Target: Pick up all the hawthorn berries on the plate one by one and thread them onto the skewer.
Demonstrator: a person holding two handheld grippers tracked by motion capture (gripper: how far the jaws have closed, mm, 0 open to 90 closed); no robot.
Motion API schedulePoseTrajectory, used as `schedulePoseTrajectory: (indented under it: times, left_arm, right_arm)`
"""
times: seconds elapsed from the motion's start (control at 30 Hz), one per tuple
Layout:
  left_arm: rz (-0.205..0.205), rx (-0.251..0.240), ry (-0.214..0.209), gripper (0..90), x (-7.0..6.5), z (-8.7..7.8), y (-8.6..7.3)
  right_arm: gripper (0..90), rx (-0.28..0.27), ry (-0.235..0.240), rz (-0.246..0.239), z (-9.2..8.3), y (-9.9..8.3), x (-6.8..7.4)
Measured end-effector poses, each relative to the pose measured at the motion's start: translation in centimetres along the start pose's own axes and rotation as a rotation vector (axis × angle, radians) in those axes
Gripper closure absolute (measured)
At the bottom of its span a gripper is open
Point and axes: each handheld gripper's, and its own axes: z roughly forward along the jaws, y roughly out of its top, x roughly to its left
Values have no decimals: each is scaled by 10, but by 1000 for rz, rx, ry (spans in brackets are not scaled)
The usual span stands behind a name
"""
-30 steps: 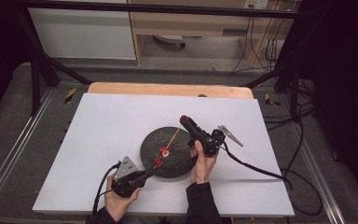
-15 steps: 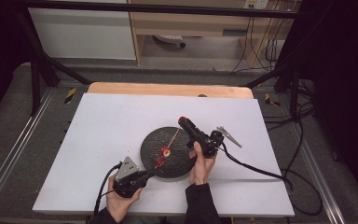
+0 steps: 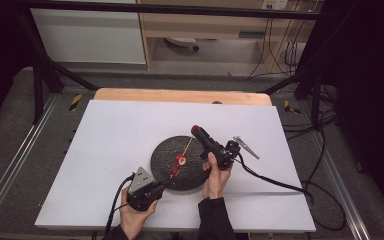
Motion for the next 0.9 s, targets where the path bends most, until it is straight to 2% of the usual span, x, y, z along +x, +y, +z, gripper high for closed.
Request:
schedulePoseTrajectory:
  times: [0.9]
  left_arm:
    - [-19, -29, 1, 882, 1, 16, 27]
  right_arm:
    - [628, 28, 7, -5, -2, -6, 0]
